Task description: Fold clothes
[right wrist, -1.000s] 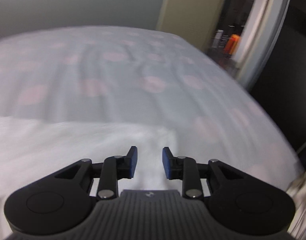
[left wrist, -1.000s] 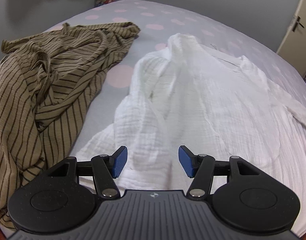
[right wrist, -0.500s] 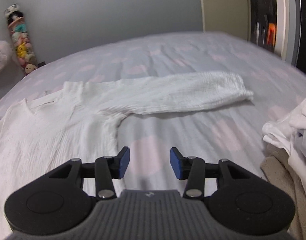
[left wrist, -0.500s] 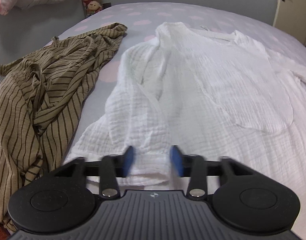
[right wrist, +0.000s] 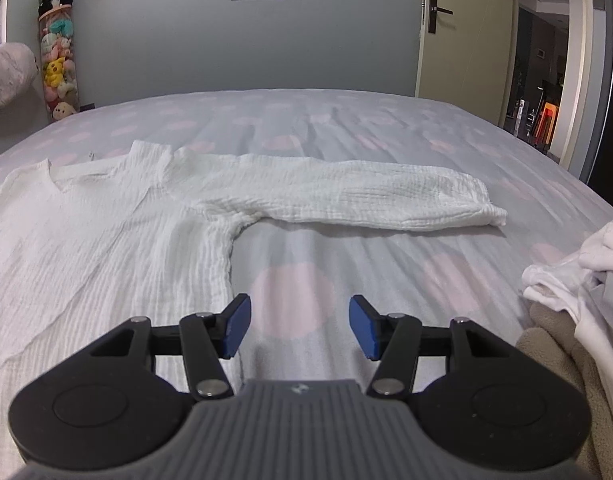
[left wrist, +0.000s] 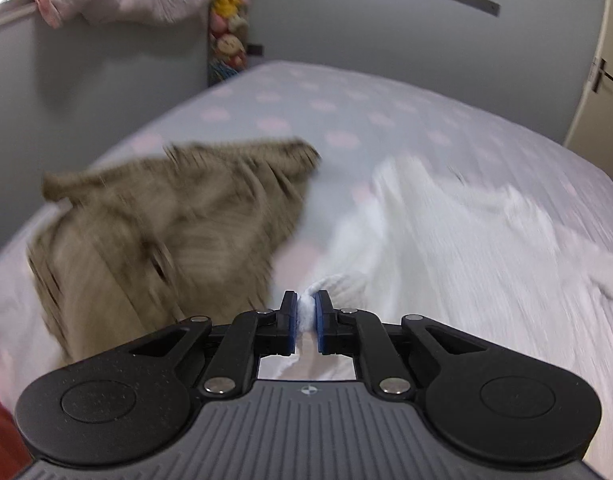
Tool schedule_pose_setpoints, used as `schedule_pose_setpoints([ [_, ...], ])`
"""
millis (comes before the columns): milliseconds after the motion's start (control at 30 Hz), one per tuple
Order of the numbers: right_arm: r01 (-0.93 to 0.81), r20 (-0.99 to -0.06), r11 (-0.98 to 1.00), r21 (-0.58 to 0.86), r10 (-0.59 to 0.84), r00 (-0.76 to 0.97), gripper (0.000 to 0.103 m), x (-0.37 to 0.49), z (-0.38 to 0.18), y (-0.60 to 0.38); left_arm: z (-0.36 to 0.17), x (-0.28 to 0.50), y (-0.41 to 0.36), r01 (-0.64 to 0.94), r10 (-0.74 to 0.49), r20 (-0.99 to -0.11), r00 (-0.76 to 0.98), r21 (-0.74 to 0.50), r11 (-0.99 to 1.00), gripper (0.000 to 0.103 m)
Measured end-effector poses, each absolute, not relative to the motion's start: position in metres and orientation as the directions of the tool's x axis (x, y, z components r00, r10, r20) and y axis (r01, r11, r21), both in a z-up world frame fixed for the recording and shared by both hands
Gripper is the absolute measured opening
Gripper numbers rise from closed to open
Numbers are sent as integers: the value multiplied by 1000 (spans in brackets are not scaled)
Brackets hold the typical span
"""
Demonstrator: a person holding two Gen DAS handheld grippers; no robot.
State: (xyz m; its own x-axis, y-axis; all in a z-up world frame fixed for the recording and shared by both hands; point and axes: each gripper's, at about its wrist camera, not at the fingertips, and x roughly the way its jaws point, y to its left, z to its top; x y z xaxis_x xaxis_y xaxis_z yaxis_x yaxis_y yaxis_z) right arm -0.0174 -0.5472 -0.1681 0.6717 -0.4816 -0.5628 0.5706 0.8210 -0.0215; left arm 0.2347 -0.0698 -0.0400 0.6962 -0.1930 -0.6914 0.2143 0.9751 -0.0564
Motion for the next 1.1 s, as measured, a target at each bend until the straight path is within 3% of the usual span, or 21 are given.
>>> schedule_pose_setpoints([
  [367, 584, -589, 810, -51, -497, 638, 57, -14, -178, -548, 3, 339, -33, 59, 45, -712, 700, 120, 991, 7],
  [600, 592, -599, 803, -72, -510, 617, 56, -11, -184, -550, -27, 395, 6, -78, 217, -734, 644, 219, 973, 7],
  [833, 605, -616, 793, -71, -512, 599, 56, -11, -191, -556, -70, 423, 31, -142, 275, -779, 563, 237, 961, 7],
  [1000, 604, -617, 794, -63, -507, 602, 57, -12, -192, -557, -83, 418, 32, -144, 278, -780, 561, 239, 960, 16],
  [1100, 608, -622, 793, -39, -495, 606, 58, -13, -192, -560, -74, 402, 25, -125, 271, -747, 607, 248, 961, 31],
])
